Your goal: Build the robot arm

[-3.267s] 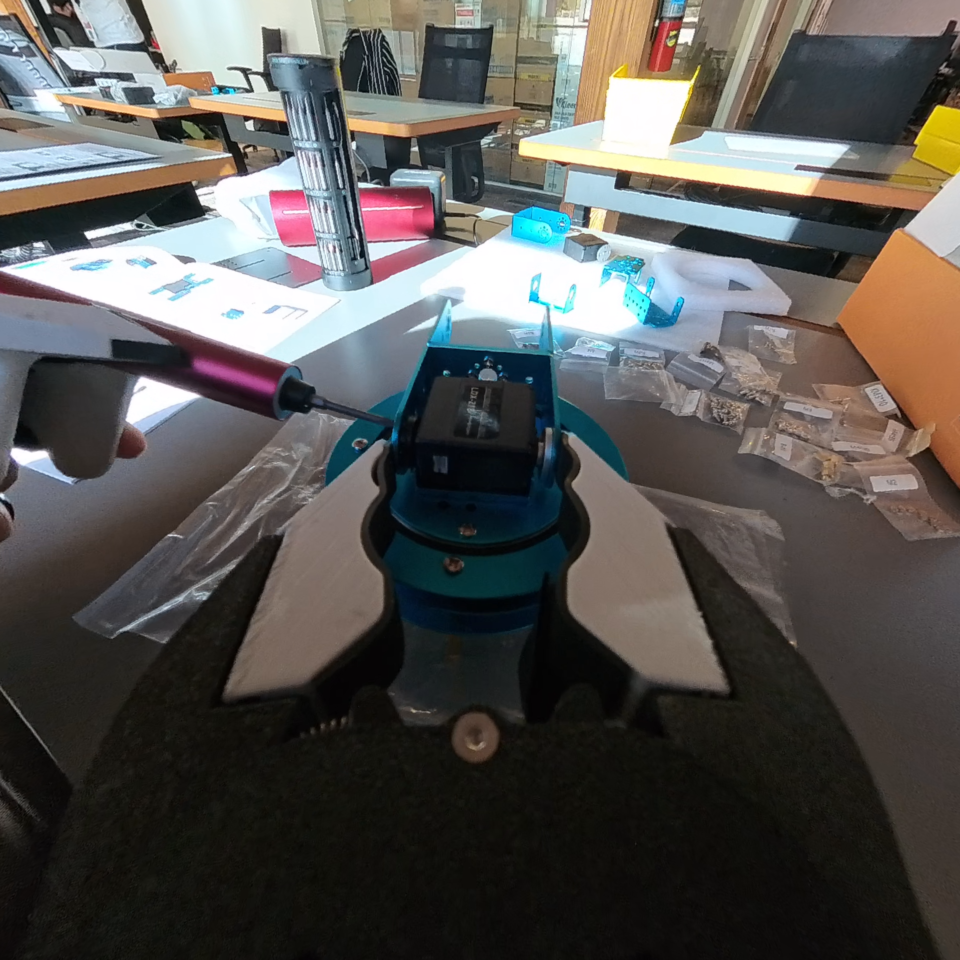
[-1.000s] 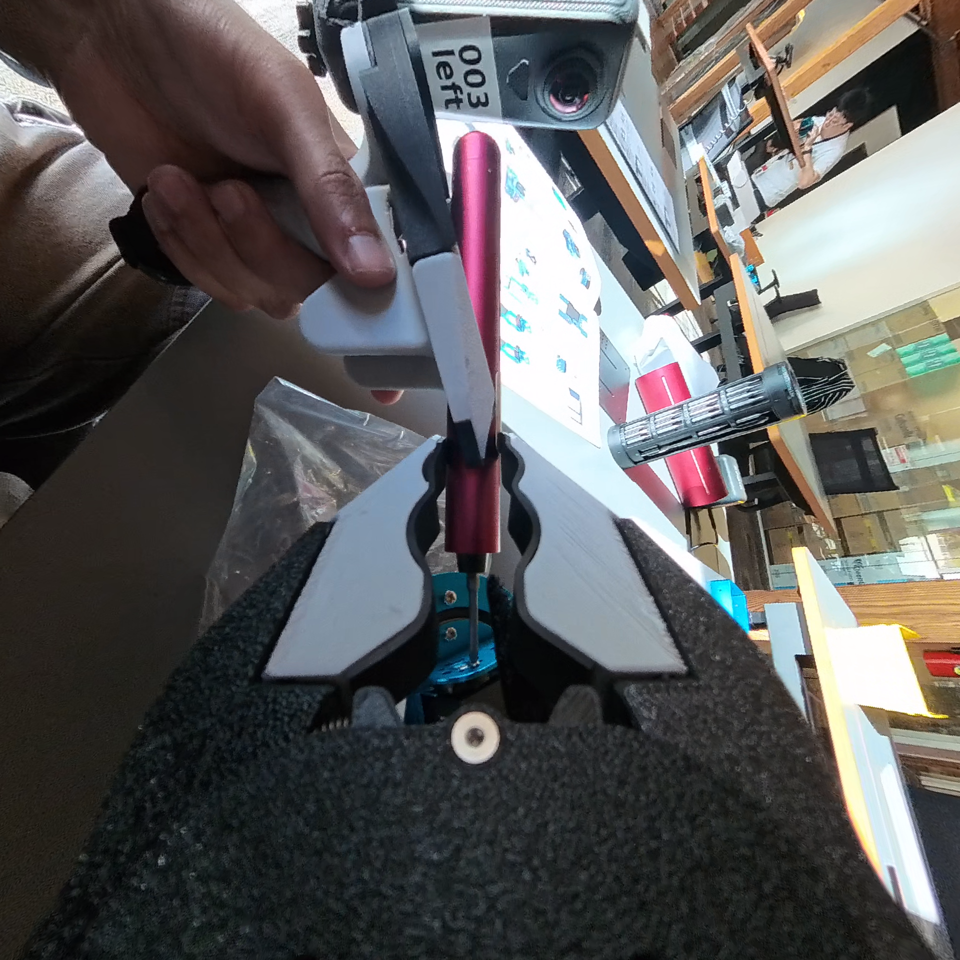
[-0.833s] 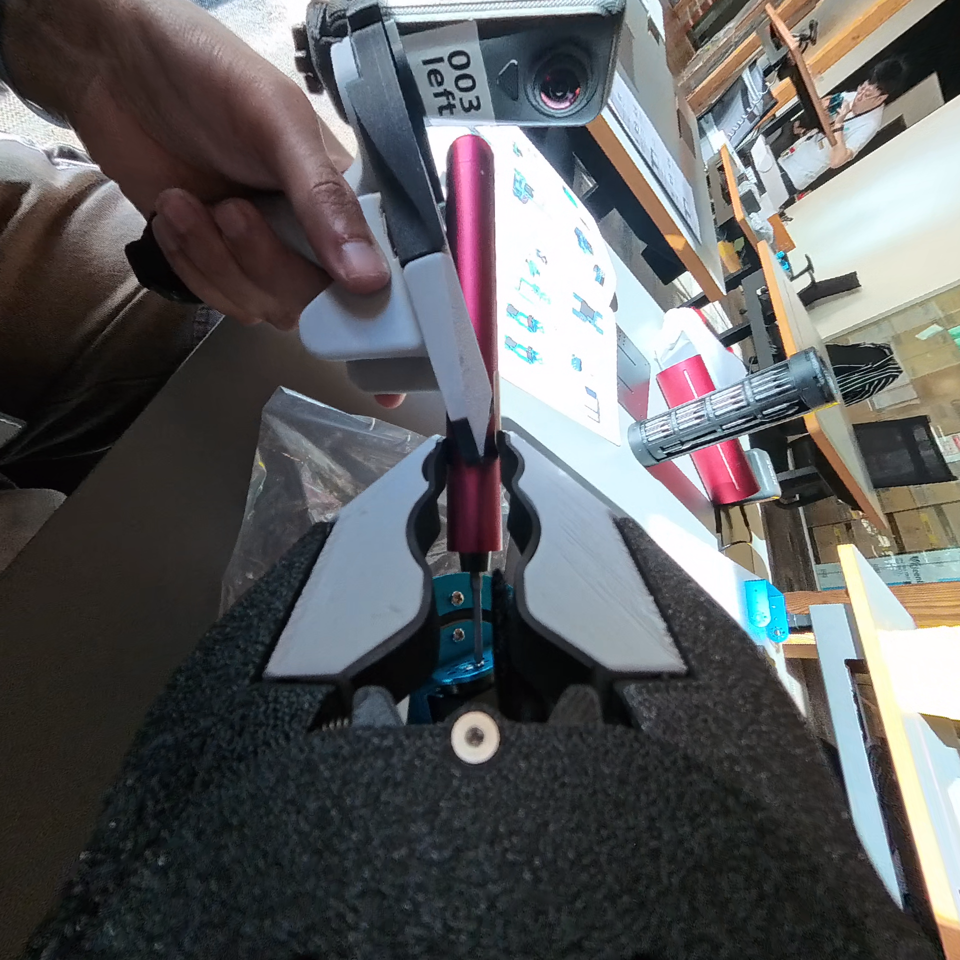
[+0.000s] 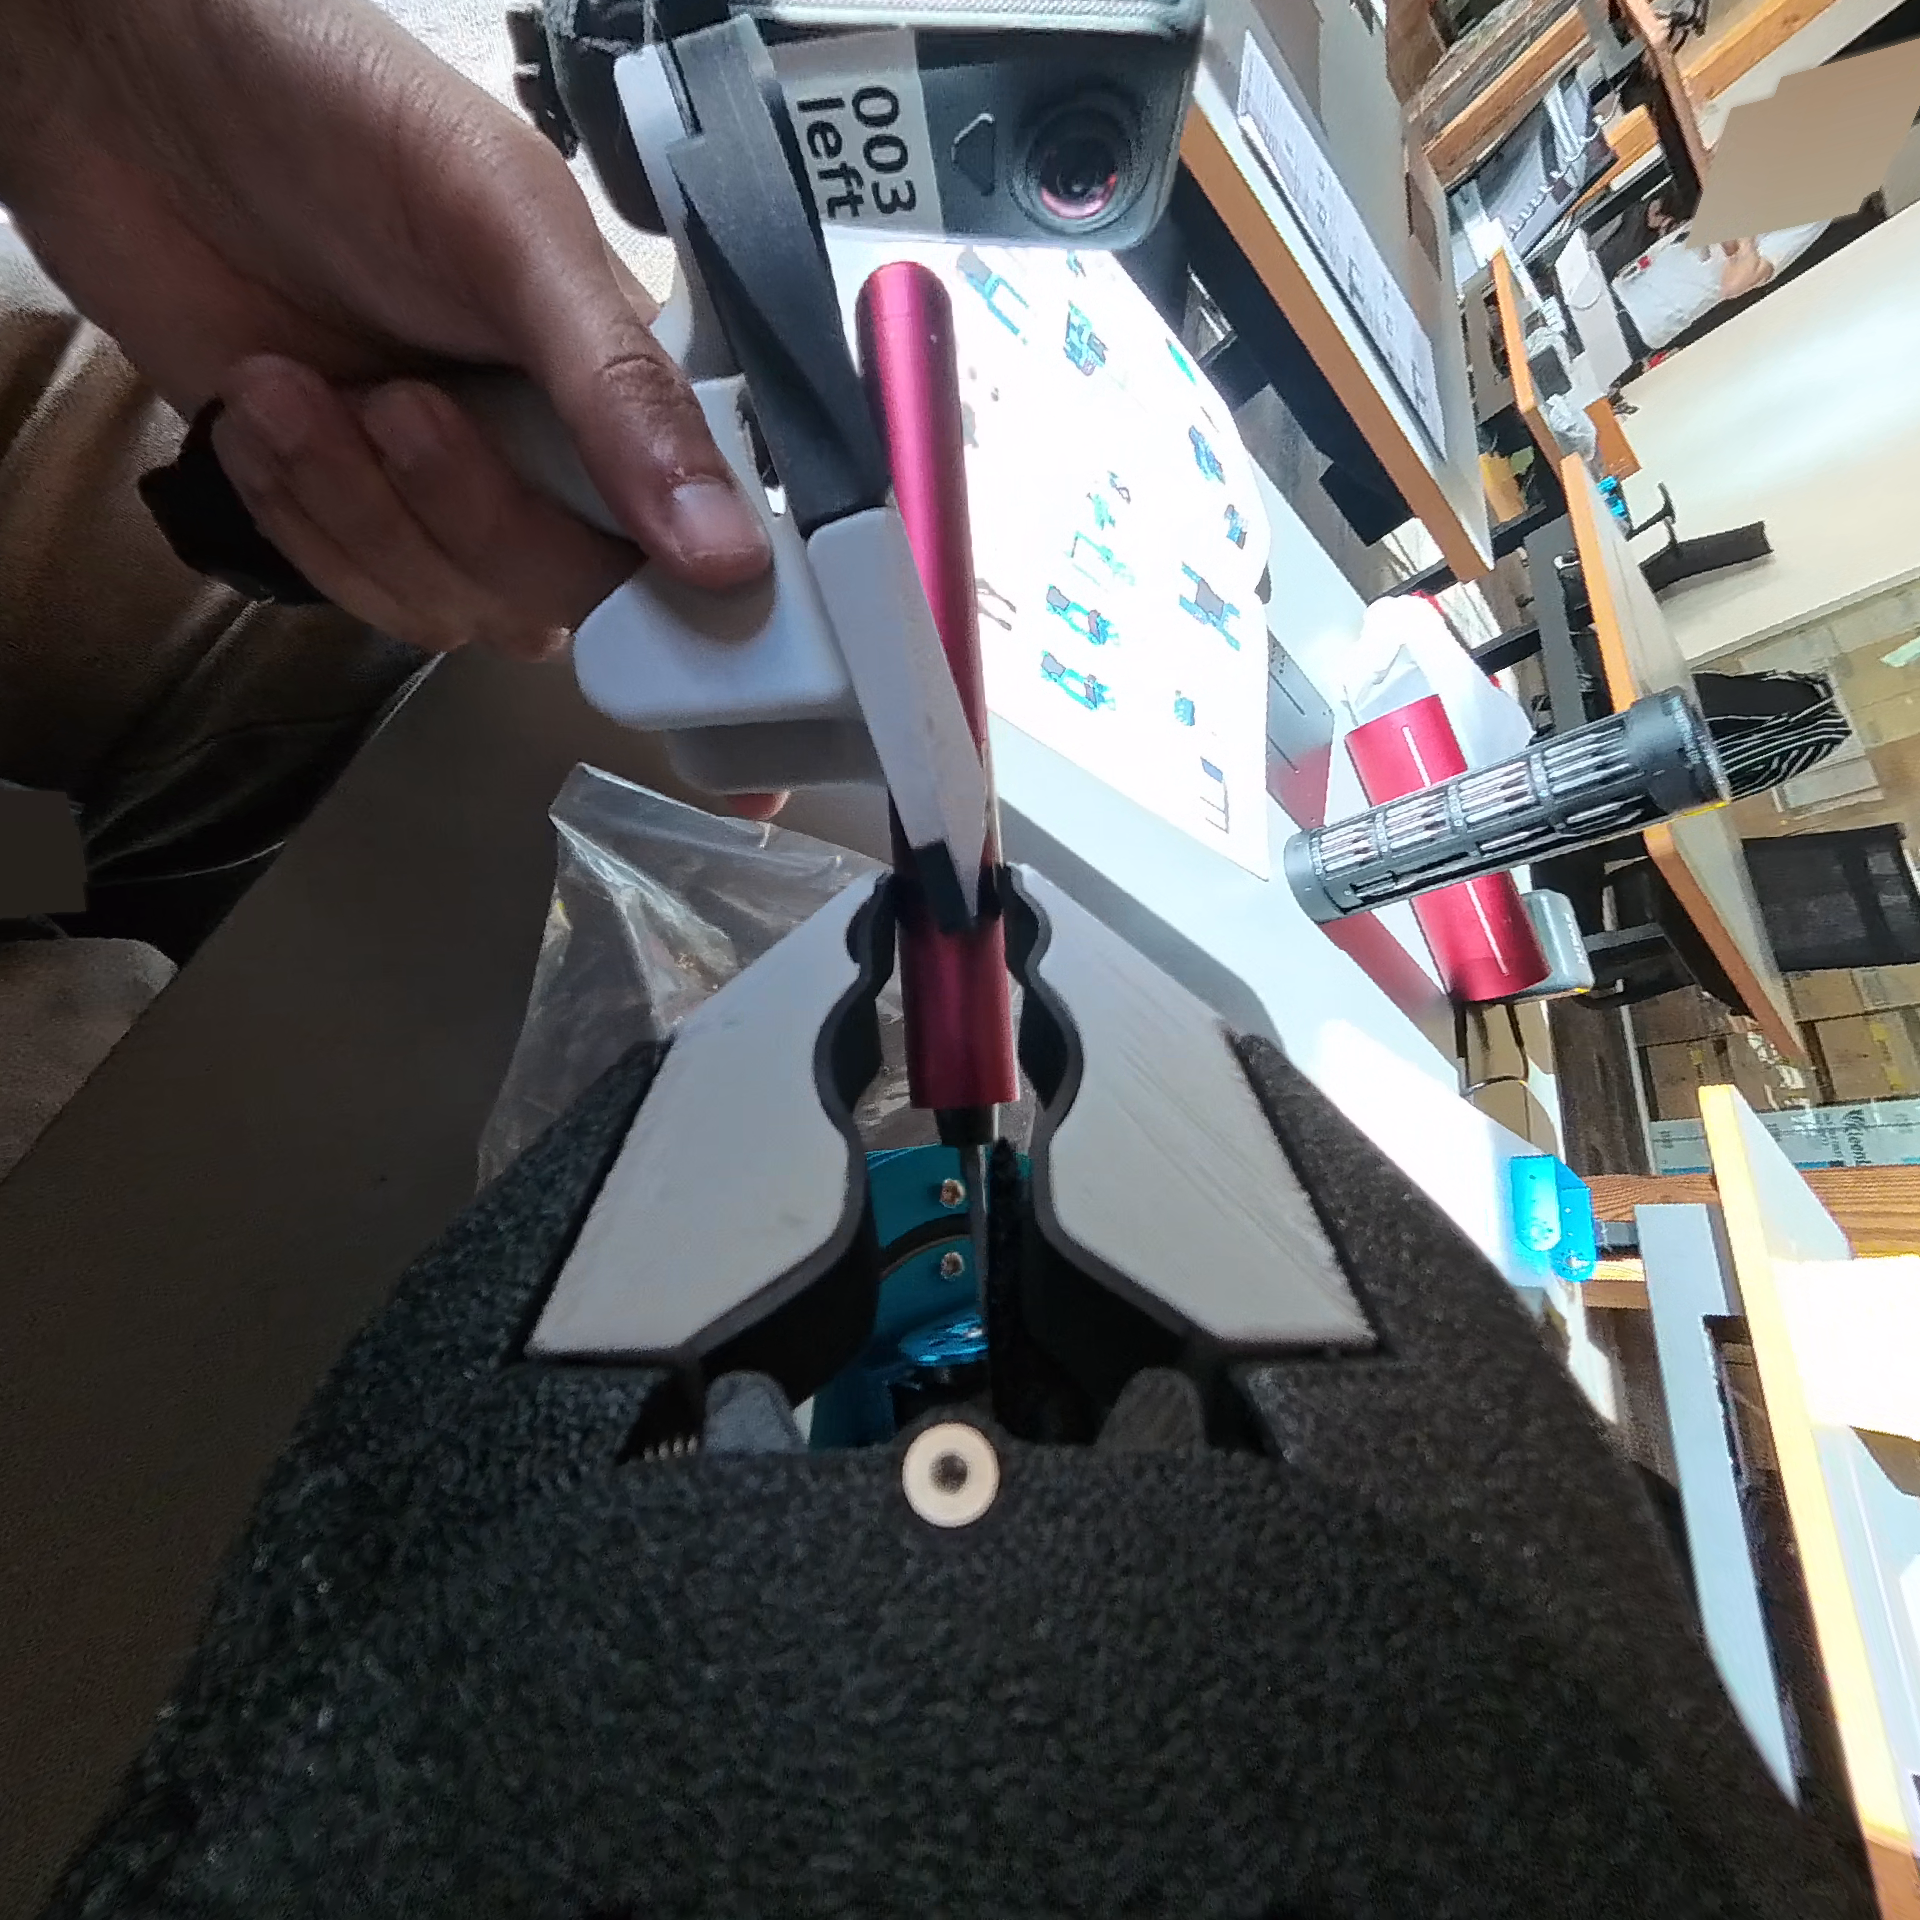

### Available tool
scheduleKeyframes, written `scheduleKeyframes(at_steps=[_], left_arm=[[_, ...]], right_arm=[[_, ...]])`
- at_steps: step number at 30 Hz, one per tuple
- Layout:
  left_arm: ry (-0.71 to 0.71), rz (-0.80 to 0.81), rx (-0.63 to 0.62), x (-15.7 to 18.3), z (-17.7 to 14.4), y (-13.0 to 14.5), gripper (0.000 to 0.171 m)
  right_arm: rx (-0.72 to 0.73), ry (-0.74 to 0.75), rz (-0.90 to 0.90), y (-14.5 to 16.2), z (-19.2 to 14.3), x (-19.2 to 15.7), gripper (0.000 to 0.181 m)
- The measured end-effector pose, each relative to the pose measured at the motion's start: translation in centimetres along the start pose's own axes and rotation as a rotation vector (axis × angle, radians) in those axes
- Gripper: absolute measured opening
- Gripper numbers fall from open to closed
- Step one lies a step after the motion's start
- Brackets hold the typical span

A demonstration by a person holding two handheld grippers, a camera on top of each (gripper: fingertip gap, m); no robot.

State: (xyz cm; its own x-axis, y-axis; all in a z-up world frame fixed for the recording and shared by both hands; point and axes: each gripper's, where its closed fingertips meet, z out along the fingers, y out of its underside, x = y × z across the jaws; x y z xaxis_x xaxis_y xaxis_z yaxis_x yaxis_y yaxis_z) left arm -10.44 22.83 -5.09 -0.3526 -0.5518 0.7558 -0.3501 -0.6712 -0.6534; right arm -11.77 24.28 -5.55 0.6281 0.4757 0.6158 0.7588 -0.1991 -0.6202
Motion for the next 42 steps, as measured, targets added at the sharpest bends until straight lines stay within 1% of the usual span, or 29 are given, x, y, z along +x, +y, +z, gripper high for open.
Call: scheduleKeyframes(at_steps=[3,12,15,18,27,35,38,40,42], left_arm=[[-0.004,-0.009,0.014,-0.01,-0.07,0.12,0.020],[-0.025,0.025,0.019,0.14,-0.09,0.11,0.021],[-0.012,0.001,0.010,0.15,-0.03,0.22,0.020],[-0.018,0.018,0.001,0.27,-0.01,0.17,0.020],[-0.042,-0.003,0.018,0.21,-0.05,0.10,0.021],[-0.045,-0.007,0.015,0.31,-0.03,0.17,0.021],[-0.079,0.023,-0.008,-0.11,-0.04,0.50,0.020],[-0.065,-0.025,0.002,-0.43,-0.11,0.58,0.020],[-0.060,-0.008,0.003,-0.41,-0.13,0.43,0.020]], right_arm=[[-0.016,-0.021,0.010,0.03,0.03,-0.17,0.019],[-0.032,-0.008,-0.028,-0.06,-0.09,-0.16,0.018],[-0.037,-0.031,0.019,0.00,-0.14,-0.27,0.019],[-0.025,0.011,-0.040,-0.10,-0.25,-0.19,0.019],[-0.056,0.023,-0.107,-0.09,-0.17,-0.14,0.018],[-0.067,0.029,-0.133,-0.10,-0.25,-0.18,0.018],[-0.071,0.036,-0.131,0.13,-0.02,-0.41,0.019],[-0.075,0.036,-0.131,0.36,0.25,-0.60,0.019],[-0.069,0.040,-0.113,0.29,0.33,-0.45,0.019]])
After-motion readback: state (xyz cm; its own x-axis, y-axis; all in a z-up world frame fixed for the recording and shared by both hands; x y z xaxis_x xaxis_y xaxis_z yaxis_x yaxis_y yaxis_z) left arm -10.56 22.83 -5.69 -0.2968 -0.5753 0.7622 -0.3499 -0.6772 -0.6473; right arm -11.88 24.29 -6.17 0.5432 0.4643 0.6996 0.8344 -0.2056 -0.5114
